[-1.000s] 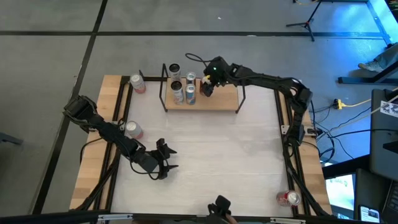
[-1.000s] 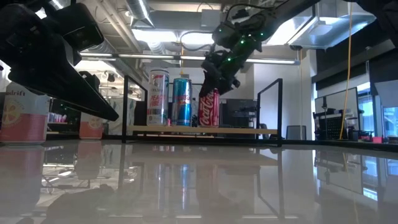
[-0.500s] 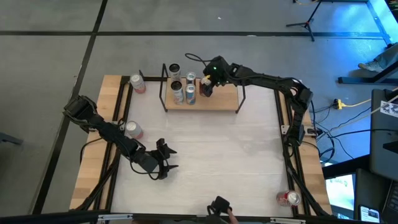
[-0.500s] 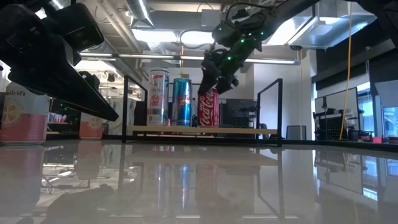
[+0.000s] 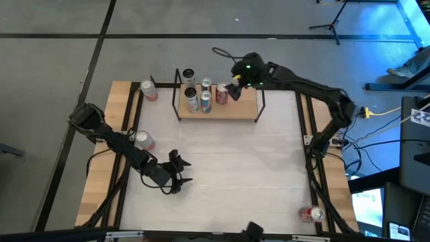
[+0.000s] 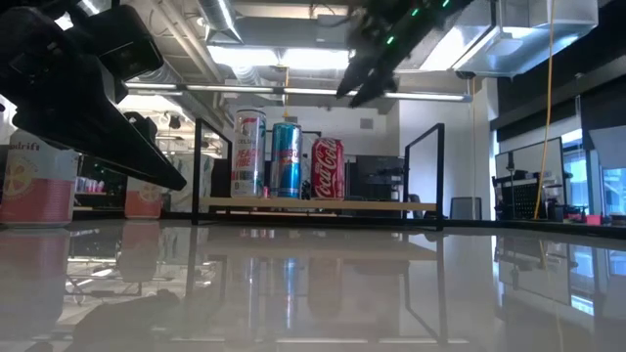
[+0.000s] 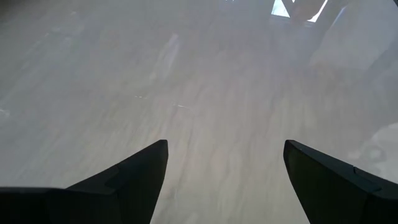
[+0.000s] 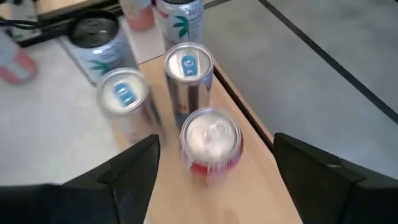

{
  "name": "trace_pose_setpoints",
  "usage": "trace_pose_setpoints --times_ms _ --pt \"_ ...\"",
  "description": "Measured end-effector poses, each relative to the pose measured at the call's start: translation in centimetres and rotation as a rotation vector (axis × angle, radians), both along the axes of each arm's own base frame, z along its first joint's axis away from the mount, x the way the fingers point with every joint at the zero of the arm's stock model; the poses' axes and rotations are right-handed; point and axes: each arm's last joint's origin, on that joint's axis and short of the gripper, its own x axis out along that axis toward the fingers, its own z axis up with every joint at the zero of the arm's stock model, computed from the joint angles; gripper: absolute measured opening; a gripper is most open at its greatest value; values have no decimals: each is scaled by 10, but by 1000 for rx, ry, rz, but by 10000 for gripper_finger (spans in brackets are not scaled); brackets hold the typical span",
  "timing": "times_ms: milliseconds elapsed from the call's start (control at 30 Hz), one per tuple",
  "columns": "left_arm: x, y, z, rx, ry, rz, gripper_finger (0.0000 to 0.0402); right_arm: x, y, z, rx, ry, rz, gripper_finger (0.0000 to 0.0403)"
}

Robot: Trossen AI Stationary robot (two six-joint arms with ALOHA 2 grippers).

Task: Place canned beverage on shelf
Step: Put the red-black soda can on the shelf aligned with the other red-black soda can

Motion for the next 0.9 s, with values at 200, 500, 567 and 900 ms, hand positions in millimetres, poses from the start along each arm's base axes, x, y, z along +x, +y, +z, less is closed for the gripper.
trace_pose_setpoints --times_ms 200,500,567,900 --pt "0 0 0 -2 -2 1 310 -31 53 33 52 47 103 307" --pt "0 0 1 9 -6 -8 310 -61 145 40 236 253 213 307" --pt "1 0 1 8 -7 -8 310 -62 163 39 226 286 213 307" --pt "4 -5 7 -31 -81 -21 310 -85 264 15 179 410 235 307"
